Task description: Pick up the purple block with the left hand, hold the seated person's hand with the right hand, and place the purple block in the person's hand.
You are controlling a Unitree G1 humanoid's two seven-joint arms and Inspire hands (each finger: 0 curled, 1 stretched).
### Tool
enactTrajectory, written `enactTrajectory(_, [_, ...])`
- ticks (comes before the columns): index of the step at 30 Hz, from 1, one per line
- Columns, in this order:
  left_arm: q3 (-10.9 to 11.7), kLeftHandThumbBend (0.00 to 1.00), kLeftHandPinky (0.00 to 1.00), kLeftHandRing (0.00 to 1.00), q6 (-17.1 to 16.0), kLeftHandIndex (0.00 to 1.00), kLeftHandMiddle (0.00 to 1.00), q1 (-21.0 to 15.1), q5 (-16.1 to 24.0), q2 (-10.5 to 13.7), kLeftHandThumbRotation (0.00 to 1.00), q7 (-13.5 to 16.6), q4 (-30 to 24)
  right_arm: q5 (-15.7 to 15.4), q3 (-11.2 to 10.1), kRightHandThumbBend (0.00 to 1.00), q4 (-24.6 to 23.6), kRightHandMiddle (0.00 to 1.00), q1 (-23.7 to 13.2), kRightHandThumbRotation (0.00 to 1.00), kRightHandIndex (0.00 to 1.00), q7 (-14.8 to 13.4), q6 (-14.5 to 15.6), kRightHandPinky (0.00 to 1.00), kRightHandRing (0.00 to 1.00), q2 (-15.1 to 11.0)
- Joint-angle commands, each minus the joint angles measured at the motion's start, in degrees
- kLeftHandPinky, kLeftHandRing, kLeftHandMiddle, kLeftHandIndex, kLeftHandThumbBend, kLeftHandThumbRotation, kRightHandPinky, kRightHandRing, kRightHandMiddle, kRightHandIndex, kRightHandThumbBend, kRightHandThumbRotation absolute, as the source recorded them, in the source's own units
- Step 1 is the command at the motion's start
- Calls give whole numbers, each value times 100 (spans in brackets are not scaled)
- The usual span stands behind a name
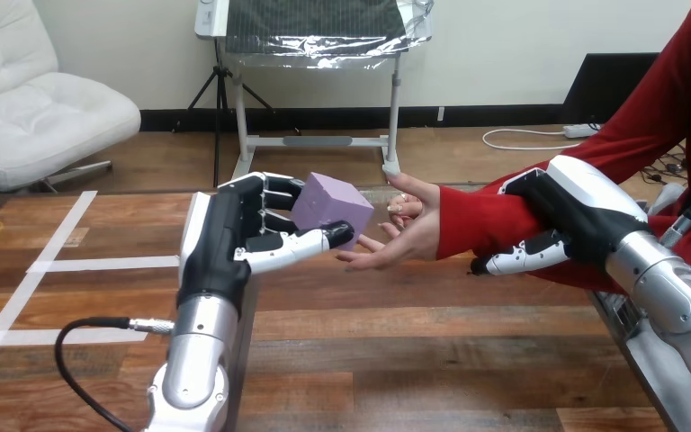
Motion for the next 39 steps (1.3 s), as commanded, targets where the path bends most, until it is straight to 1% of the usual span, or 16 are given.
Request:
enactTrajectory(1, [-69,60,35,40,-186,46,43,-564,57,-59,0,66,83,67,-128,80,-172,46,-248,25,46,-9,-99,37,41,63])
enactTrajectory(11, [-166,60,35,41,-395,46,44,-726,128,-48,0,6,338,15,-79,82,-131,47,-282,27,49,-31,-107,38,42,108])
enactTrajectory(16, [-204,61,36,40,-493,46,43,-789,137,-56,0,1,459,11,-63,83,-120,49,-296,28,52,-8,-134,40,44,118])
enactTrajectory(22, [-212,61,35,40,-486,46,43,-852,98,-136,0,4,571,-11,-47,84,-126,51,-299,29,54,-29,-169,42,47,128])
enactTrajectory(28, [-192,61,36,41,-330,47,43,-893,9,-255,0,-12,595,-9,-50,85,-162,53,-288,28,55,-24,-197,43,48,137])
enactTrajectory(39, [-220,61,38,43,-356,47,45,-986,-23,-371,0,-31,797,21,-62,86,-222,56,-271,29,56,10,-145,47,51,170])
